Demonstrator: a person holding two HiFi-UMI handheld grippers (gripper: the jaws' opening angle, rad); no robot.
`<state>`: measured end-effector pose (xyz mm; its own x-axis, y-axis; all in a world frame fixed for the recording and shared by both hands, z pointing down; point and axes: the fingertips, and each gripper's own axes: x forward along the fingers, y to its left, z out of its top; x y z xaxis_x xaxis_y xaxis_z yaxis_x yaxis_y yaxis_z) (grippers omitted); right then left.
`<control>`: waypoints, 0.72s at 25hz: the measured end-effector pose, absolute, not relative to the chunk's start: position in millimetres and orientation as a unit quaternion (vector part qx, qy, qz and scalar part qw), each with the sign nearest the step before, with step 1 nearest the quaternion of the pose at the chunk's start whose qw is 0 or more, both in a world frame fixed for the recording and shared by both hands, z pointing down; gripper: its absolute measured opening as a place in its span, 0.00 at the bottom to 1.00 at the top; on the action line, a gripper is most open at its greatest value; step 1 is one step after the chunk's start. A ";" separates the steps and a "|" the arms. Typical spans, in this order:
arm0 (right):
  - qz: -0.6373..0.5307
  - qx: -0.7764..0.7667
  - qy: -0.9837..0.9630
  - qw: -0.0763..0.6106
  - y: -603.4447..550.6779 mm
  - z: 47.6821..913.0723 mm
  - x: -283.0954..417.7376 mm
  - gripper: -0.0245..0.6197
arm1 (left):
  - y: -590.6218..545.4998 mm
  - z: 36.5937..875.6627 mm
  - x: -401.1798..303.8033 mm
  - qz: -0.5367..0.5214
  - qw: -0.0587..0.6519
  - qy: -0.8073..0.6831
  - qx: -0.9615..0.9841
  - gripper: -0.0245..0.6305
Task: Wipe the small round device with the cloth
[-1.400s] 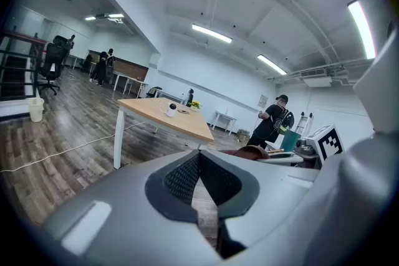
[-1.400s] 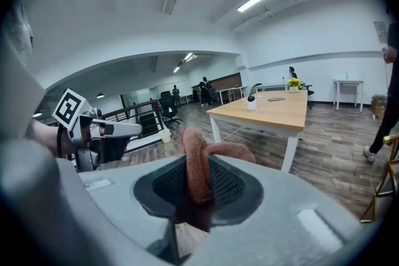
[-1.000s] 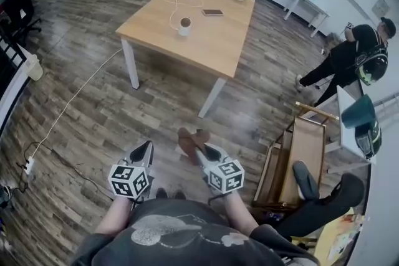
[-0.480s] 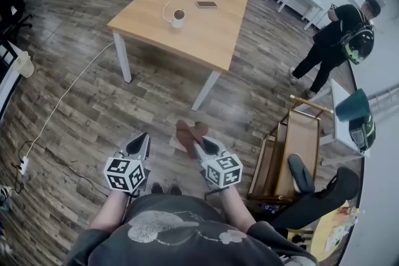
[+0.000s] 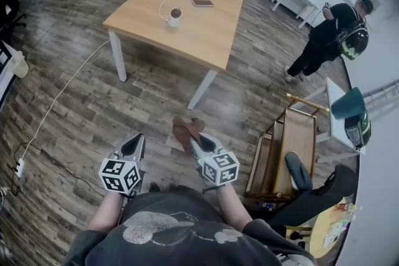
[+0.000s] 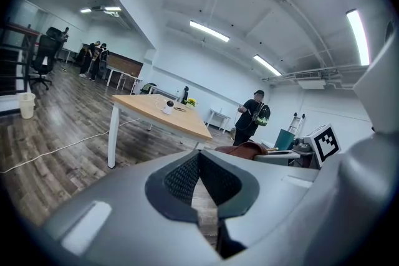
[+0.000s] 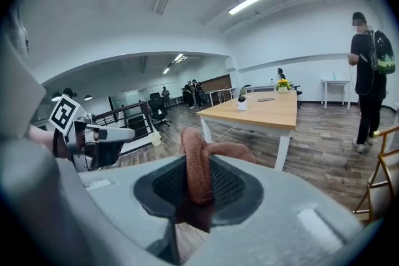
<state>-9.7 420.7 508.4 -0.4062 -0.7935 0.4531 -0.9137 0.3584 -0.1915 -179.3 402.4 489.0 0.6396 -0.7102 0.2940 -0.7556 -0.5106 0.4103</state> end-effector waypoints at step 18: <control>0.204 0.528 -0.813 0.133 327.4 516.5 16.6 0.15 | 338.1 507.7 -181.0 0.052 0.267 -0.449 0.851 0.07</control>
